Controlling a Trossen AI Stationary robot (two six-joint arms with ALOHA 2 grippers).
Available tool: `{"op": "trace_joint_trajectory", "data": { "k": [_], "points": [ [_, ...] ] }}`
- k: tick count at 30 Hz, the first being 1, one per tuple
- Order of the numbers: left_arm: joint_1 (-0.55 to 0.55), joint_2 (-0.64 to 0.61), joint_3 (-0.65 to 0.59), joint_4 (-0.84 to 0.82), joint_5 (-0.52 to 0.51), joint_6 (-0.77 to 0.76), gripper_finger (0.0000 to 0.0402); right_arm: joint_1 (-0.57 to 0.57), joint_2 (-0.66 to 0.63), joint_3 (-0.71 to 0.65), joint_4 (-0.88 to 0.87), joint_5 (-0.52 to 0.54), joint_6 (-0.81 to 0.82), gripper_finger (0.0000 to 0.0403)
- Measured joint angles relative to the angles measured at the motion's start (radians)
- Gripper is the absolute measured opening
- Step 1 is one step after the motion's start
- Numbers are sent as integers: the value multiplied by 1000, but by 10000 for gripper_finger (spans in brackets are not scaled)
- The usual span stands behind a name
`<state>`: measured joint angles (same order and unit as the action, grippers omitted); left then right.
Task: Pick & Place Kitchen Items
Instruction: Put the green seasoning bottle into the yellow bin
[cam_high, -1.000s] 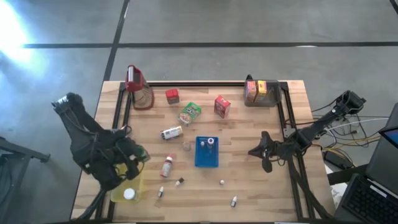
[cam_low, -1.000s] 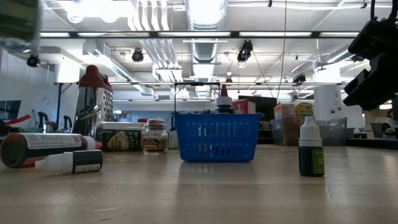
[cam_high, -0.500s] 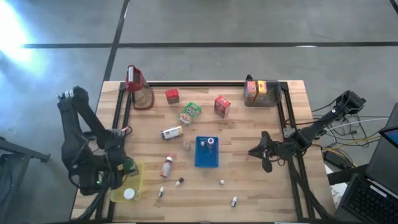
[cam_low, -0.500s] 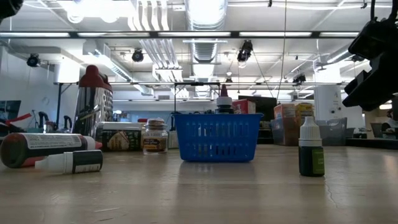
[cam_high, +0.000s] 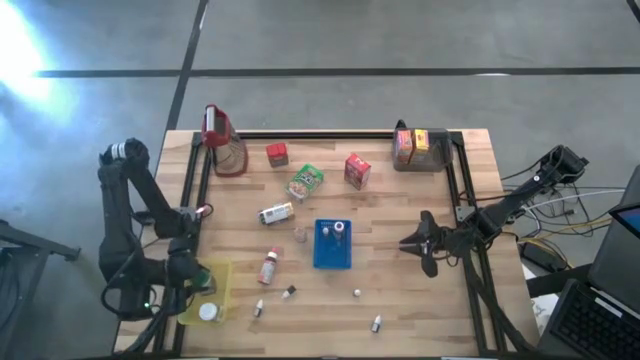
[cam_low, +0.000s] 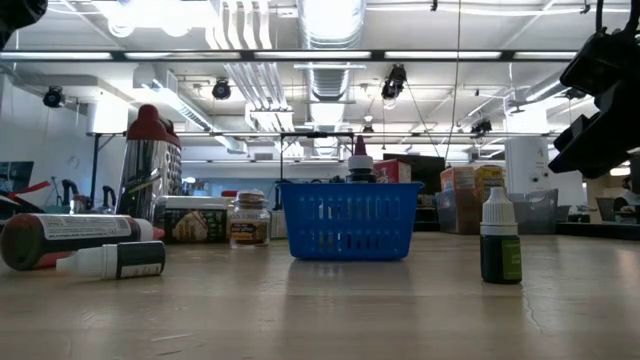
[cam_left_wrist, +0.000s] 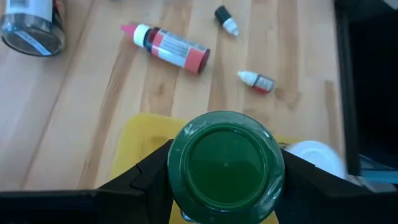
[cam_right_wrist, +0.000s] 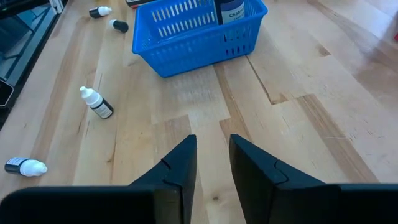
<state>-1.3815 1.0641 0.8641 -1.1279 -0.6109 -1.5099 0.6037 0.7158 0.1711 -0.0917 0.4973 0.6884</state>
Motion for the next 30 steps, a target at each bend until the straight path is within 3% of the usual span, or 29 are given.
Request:
{"op": "trace_joint_trajectory", "data": {
  "k": [16,26,30],
  "points": [
    [-1,0,-229,353,-8,176,211,0,1,0,-1,0,0,141],
    [-1,-3,-321,478,-56,345,212,0,0,0,-2,0,-11,168],
    [-1,-1,-323,497,-93,342,222,0,1,1,-3,0,-11,178]
  ]
}}
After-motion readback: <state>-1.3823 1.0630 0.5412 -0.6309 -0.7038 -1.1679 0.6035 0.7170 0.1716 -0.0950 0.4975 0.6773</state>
